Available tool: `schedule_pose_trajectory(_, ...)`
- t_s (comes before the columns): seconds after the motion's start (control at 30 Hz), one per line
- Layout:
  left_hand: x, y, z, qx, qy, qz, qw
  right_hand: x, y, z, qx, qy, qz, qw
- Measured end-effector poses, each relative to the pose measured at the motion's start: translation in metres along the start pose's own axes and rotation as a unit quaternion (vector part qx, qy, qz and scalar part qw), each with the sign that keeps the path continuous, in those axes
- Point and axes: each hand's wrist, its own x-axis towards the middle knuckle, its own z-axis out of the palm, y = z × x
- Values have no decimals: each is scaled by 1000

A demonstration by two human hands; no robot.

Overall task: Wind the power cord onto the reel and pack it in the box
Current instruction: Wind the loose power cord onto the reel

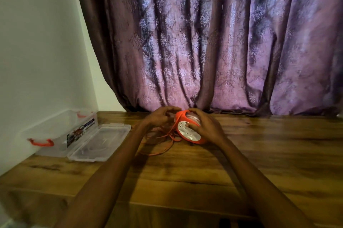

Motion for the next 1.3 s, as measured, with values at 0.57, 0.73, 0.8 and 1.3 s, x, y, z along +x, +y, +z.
schedule_pose_trajectory(0.57,23,-7,0,79,-32,101,991,-8,-8,-15,-93,61,-134,985)
schedule_pose_trajectory(0.73,24,-9,-1,91,-39,116,988,-7,0,-17,-71,51,-139,986)
schedule_pose_trajectory(0.8,23,-11,-4,77,-33,120,989,-5,7,-21,4,23,-120,992)
schedule_pose_trajectory(1.3,11,-47,-42,-258,169,13,951,-20,52,-32,48,-91,-37,994)
